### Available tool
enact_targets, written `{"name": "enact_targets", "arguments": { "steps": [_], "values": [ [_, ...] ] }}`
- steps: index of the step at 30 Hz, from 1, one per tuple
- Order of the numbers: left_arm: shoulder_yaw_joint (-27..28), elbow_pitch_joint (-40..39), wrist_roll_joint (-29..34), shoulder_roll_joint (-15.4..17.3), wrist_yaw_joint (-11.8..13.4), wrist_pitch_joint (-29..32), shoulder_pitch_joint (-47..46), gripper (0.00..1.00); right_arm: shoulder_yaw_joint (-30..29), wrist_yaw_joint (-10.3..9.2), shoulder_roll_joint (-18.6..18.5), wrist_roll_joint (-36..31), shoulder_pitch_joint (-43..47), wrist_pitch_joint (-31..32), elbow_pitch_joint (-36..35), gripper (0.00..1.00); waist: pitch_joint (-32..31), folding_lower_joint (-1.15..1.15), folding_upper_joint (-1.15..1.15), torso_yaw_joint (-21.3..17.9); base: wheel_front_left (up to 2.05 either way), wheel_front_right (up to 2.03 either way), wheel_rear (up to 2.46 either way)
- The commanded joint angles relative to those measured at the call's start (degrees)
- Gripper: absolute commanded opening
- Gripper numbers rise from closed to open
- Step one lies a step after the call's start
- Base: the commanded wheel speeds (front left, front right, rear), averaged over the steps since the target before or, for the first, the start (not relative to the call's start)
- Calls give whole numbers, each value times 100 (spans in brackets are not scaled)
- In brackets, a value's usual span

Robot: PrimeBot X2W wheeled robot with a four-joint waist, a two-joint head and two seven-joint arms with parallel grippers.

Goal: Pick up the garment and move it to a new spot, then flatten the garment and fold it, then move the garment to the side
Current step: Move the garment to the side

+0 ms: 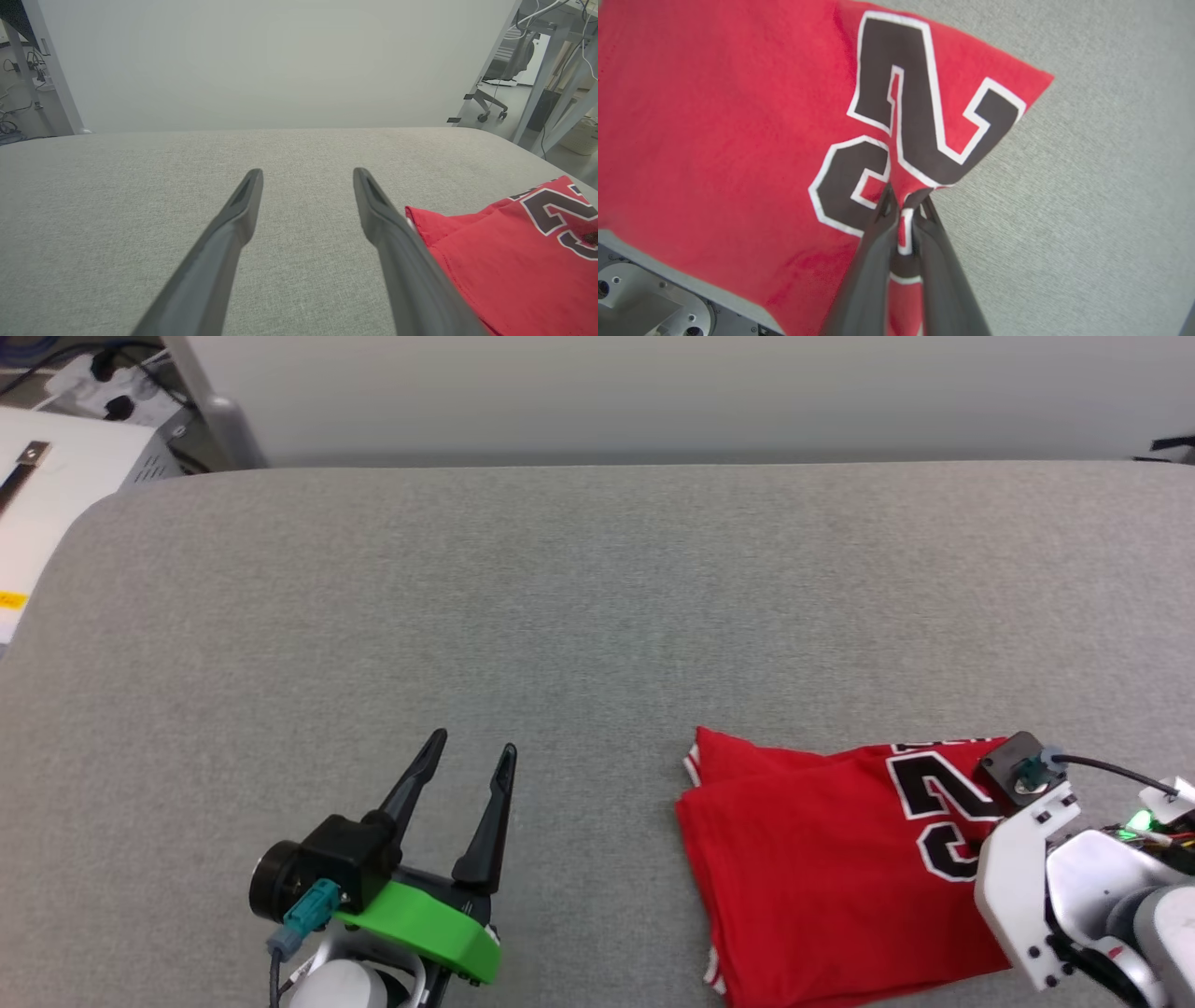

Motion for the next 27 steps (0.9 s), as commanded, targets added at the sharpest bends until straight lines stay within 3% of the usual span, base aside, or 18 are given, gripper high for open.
{"name": "enact_targets", "arguments": {
  "steps": [1,6,7,11,18,27],
  "values": [
    [-58,-17,-34,25,-16,-34,23,100,73,-4,-233,27,-143,-31,-30,0,-73,0,0,-498,0,0,0],
    [-291,-121,-9,-4,-16,-34,-89,100,332,-4,-1156,116,-466,-203,29,0,108,0,0,-985,0,0,0],
    [-498,-192,37,25,-16,-34,-227,100,445,-4,-1611,168,-660,-403,200,0,318,0,0,-1227,0,0,0],
    [-757,-324,88,104,-16,-34,-524,100,436,-4,-2104,230,-902,-746,596,0,738,0,0,-1500,0,0,0],
    [-1096,-568,168,325,-16,-34,-1087,100,-109,-4,-2391,189,-1154,-1632,1575,0,1496,0,0,-1689,0,0,0],
    [-1295,-1150,267,616,-16,143,-1752,100,-1018,-4,-2088,-149,-1752,-2867,3126,0,2441,0,0,-1585,0,0,0]
  ]
}}
